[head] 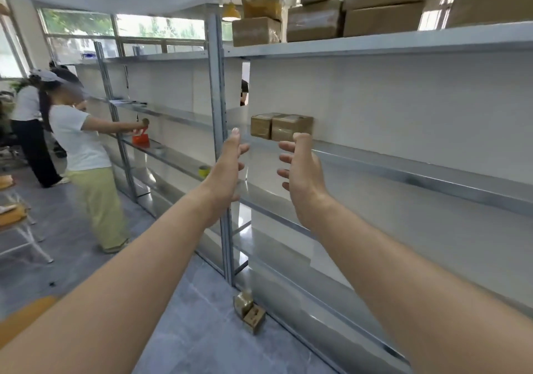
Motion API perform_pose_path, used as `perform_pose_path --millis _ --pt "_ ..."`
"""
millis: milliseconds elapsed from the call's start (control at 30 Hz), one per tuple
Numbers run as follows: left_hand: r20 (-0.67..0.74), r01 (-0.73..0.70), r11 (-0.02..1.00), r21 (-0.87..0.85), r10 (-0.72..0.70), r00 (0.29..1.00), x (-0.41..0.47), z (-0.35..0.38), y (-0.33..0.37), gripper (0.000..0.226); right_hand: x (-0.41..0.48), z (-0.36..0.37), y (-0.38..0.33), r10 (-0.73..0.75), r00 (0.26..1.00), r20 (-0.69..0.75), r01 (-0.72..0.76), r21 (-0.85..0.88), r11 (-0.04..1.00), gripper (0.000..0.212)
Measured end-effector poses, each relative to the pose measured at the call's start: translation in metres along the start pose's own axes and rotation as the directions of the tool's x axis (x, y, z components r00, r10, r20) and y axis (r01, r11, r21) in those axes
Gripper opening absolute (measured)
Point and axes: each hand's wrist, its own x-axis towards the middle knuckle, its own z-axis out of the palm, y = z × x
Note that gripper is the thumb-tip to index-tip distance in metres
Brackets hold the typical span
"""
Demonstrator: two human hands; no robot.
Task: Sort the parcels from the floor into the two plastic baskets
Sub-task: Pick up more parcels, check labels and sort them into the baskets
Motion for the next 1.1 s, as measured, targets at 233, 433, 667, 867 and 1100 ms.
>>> perform_pose_path --millis 233,433,667,867,1100 --pt "0.042 0.134 0.991 0.001 -0.134 0.990 0.048 -0.096 -0.072 0.075 0.020 0.114 0.055 0.137 0.989 -0.059 -0.139 -0.033 0.990 0.065" --pt "0.107 0.201 0.979 0.015 -0.202 0.974 0.092 -0.122 -0.123 0.074 0.051 0.155 0.093 0.192 0.972 -0.136 -0.201 -0.062 0.978 0.057" --pt "0.156 0.305 0.952 0.007 -0.302 0.940 0.163 -0.107 -0.175 0.068 0.114 0.172 0.152 0.292 0.943 -0.158 -0.304 -0.053 0.951 0.065" --pt "0.113 0.378 0.923 0.072 -0.384 0.917 0.249 -0.076 -0.242 0.071 0.203 0.168 0.244 0.371 0.918 -0.141 -0.375 -0.006 0.927 0.054" --pt "0.076 0.533 0.839 0.111 -0.542 0.837 0.324 -0.052 -0.317 0.070 0.278 0.163 0.339 0.512 0.849 -0.127 -0.520 -0.038 0.853 0.044"
